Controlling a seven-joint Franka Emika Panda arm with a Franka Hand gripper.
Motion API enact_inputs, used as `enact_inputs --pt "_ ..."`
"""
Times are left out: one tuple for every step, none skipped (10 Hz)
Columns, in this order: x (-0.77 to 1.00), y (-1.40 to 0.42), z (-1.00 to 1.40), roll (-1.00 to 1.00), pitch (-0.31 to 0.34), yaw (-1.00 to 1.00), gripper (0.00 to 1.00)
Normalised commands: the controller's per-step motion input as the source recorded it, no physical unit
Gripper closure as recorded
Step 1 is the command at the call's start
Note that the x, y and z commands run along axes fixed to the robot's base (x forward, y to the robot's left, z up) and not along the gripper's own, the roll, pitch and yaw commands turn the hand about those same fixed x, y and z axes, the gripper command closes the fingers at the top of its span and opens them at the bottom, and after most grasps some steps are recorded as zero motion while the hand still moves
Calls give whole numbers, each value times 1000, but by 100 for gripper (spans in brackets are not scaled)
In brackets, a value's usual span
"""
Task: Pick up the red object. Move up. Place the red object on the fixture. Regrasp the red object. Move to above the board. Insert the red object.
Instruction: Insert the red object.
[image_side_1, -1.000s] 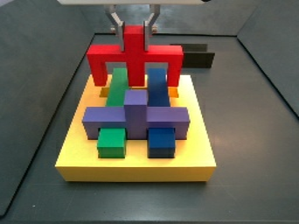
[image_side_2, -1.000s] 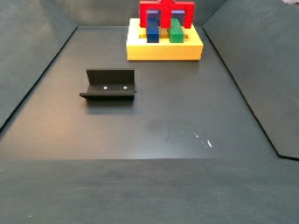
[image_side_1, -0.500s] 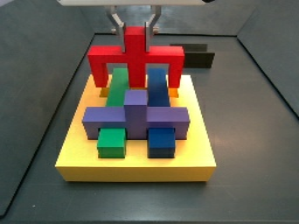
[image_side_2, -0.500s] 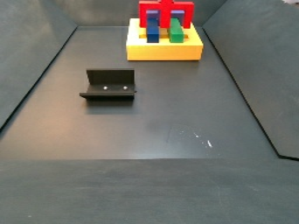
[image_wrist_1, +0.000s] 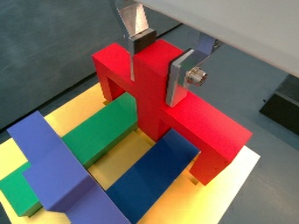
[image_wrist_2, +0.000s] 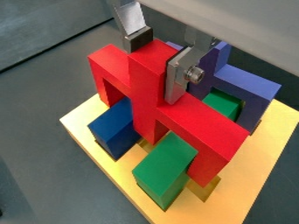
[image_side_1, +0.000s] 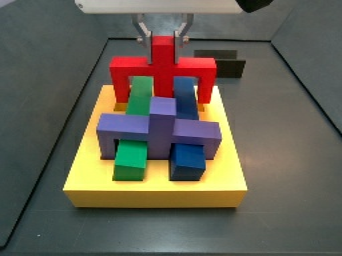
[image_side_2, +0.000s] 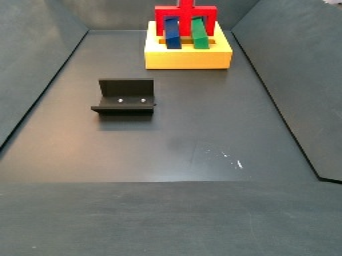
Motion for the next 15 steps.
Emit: enact_inputs --pt "-131 54 -77 -20 0 0 100" --pt "-211 11 -9 -43 -3 0 100" --pt "-194 0 0 -61 -29 0 100" --pt "-117 0 0 -66 -39 0 100" --pt "-54 0 0 -41 -30 0 100" --pt "-114 0 -83 -19 -63 0 100" --pt "-74 0 -89 -90 -91 0 100" --pt "31 0 -57 -104 -54 0 100" --pt "109 0 -154 -99 -24 0 100" --pt "34 0 -163 -76 -30 0 100" --pt "0 0 -189 -61 -34 0 100" --pt "0 0 -214 -50 -43 0 100" --pt "46 0 -206 -83 -44 0 100" --pt "323 140 -120 -117 0 0 100" --pt "214 251 -51 -151 0 0 100"
